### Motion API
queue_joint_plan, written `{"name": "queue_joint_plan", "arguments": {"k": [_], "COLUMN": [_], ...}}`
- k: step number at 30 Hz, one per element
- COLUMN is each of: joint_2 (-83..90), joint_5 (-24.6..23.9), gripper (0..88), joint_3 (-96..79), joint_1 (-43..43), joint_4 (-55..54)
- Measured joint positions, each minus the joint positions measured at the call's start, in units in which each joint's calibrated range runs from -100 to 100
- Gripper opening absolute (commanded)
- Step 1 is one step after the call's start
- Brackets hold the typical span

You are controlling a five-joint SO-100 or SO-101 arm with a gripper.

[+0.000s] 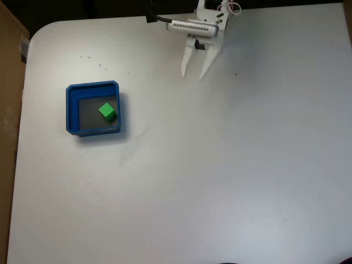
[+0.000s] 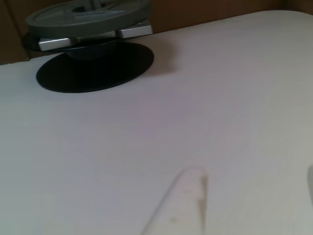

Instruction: Pick up green cube and drop it in the blue box

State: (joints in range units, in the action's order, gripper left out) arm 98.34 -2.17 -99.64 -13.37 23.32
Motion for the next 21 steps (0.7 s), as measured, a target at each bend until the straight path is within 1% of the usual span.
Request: {"name": "queue_joint_plan", "arguments": {"k": [6,12,17,21], "joint_2": [0.0,0.0,0.0,0.0], "joint_5": [0.0,0.0,0.0,0.0], "gripper": [16.9,16.9,16.3,11.4], "joint_3": [0.0,0.0,0.0,0.0], "joint_1": [8.18,13.94,15.93,16.07], "joint_4": [0.0,0.0,0.0,0.0]}}
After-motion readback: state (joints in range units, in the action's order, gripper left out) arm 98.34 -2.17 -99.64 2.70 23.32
